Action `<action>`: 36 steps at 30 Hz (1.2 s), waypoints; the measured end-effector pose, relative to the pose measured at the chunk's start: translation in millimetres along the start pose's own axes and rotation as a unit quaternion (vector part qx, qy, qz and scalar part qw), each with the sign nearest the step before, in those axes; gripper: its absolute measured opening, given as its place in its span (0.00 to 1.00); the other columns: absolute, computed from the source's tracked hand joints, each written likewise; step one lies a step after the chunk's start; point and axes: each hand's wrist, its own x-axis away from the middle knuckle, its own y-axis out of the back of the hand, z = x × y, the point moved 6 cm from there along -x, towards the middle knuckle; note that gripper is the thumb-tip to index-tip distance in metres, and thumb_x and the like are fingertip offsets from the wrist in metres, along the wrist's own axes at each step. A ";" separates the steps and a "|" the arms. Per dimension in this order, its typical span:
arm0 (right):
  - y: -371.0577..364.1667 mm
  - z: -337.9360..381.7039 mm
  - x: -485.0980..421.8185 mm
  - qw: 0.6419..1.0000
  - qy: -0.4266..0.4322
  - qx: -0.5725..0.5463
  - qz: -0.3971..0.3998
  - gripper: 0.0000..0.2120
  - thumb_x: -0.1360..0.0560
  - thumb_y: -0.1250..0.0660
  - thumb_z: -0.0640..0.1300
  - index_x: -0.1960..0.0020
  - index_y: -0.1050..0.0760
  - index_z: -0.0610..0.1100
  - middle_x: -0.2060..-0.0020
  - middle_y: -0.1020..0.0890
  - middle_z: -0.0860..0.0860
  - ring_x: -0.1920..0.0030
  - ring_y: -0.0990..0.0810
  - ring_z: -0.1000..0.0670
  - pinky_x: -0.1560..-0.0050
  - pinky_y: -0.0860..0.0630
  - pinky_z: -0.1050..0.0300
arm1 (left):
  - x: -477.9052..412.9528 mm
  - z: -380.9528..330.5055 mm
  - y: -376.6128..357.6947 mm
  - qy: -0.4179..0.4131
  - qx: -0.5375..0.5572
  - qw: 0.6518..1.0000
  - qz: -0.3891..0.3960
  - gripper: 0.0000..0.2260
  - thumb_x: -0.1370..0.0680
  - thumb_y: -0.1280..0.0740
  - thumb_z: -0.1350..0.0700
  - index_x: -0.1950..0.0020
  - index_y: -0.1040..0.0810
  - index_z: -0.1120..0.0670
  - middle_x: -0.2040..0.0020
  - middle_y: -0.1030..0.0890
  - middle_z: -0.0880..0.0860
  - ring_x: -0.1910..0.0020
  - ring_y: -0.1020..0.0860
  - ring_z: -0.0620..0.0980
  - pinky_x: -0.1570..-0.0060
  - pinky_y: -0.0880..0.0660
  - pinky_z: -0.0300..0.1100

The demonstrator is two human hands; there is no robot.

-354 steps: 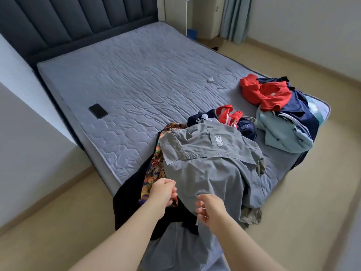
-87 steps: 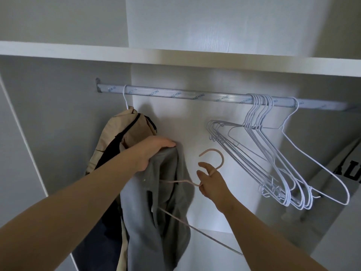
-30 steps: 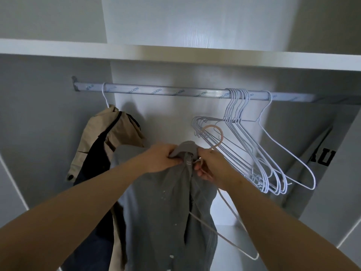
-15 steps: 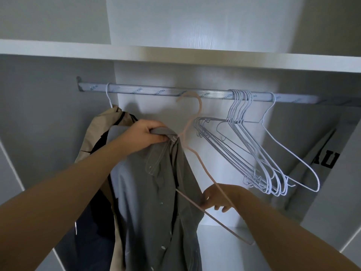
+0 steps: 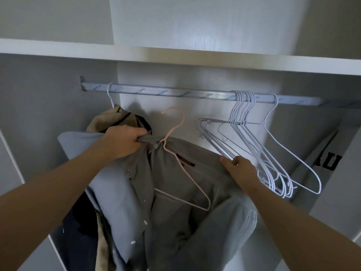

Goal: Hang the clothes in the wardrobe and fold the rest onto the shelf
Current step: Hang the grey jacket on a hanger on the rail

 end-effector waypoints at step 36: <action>-37.3 108.6 26.0 0.964 0.251 0.052 0.067 0.12 0.19 0.46 0.45 0.53 0.26 0.42 0.59 0.22 0.47 0.58 0.26 0.47 0.58 0.33 0.57 | 1.5 -55.9 -21.2 0.021 0.193 0.981 -0.023 0.05 0.24 0.34 0.59 0.59 0.28 0.57 0.64 0.26 0.55 0.60 0.25 0.55 0.64 0.35 0.45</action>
